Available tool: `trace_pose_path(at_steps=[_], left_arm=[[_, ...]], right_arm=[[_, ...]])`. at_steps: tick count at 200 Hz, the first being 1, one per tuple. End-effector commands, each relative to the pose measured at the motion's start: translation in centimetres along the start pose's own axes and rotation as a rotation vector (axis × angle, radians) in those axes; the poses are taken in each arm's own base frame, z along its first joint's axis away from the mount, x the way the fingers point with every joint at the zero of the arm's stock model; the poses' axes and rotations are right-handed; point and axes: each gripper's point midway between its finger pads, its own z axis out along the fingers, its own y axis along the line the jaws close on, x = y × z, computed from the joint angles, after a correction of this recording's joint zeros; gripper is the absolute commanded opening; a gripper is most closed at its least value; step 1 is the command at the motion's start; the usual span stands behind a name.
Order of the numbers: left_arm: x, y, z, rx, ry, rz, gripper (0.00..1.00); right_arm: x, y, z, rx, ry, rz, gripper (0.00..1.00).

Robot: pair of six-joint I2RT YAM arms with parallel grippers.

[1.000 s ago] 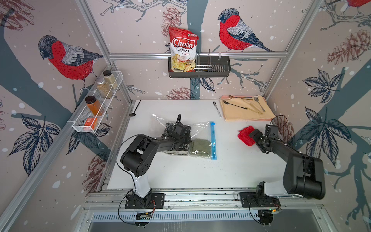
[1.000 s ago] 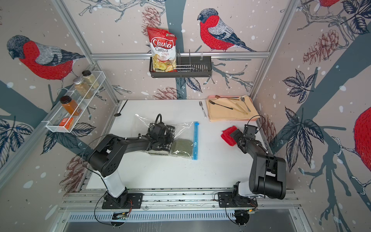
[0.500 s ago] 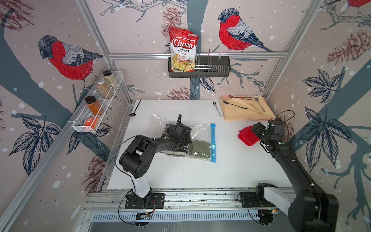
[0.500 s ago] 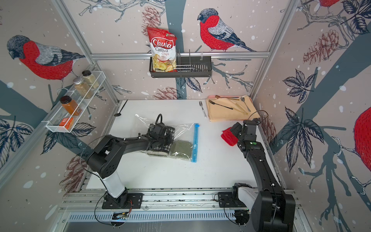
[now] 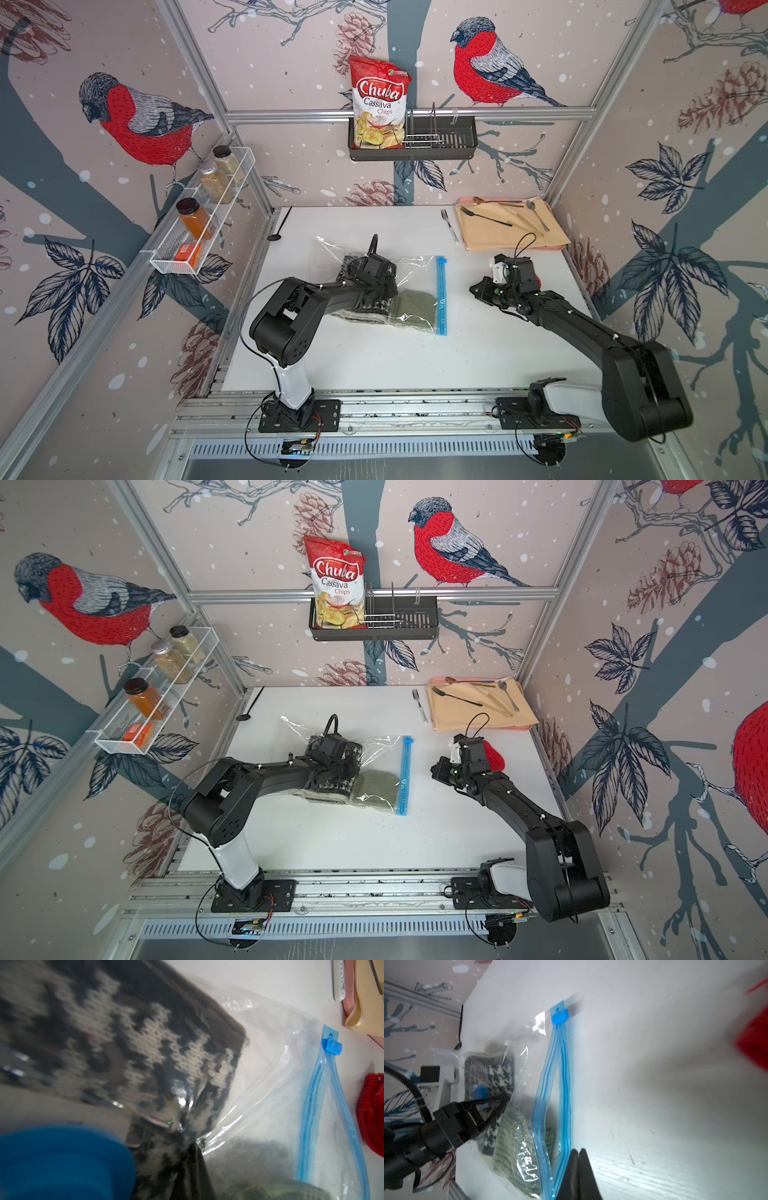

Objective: Take the scarf out of the vacuum bag
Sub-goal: Take out the scarf from the vacuum bag.

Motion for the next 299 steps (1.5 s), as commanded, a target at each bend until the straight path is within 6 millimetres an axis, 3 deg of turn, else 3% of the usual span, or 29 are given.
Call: trace_pose_path(at_steps=[1,33,75,132,144,156,200,299], left_arm=[[2.0,2.1,0.2,-0.086,0.074,0.003,0.00],[1.9,2.0,0.0,-0.090,0.073,0.004,0.00],[2.0,2.0,-0.1,-0.089,0.072,0.002,0.00],[2.2,2.1,-0.1,-0.092,0.074,0.000,0.00],[2.2,2.1,-0.1,-0.091,0.074,-0.002,0.00],[2.3,2.1,-0.1,-0.090,0.073,-0.001,0.00],[2.5,2.3,0.0,-0.093,0.076,-0.005,0.00],[3.4,2.8,0.3,-0.089,0.086,-0.021,0.00]], right_arm=[[1.3,1.8,1.3,-0.081,0.050,-0.024,0.00],[3.3,1.7,3.3,-0.115,0.121,-0.002,0.00],[4.4,1.6,5.0,-0.143,0.157,0.007,0.00],[5.6,3.4,6.4,-0.257,0.212,0.002,0.02],[5.7,3.7,6.5,-0.278,0.218,0.003,0.07],[5.8,3.8,6.4,-0.291,0.221,0.006,0.19],[5.6,5.2,5.8,-0.394,0.229,0.011,0.48],[6.2,6.5,7.2,-0.464,0.306,0.051,0.61]])
